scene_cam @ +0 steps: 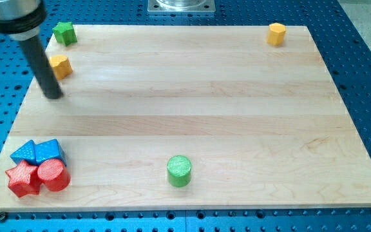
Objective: Push the yellow heart and green star to the center of the board
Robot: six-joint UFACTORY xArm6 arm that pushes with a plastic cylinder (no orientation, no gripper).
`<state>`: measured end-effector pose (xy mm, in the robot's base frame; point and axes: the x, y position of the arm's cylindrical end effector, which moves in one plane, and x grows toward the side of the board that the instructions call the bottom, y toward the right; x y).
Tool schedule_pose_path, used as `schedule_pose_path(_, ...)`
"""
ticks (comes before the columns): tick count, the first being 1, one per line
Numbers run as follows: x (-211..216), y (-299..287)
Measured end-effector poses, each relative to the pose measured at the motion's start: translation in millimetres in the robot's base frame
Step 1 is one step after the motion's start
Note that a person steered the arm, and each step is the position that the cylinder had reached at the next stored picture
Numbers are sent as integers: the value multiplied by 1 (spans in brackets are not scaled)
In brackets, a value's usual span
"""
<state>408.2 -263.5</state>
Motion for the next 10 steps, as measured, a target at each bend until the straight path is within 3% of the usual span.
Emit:
schedule_pose_path(2,-77,5)
schedule_pose_path(4,-83,142)
schedule_pose_path(5,-83,132)
schedule_pose_path(6,-83,45)
schedule_pose_path(7,-113,-18)
schedule_pose_path(9,-203,-28)
schedule_pose_path(10,-215,-8)
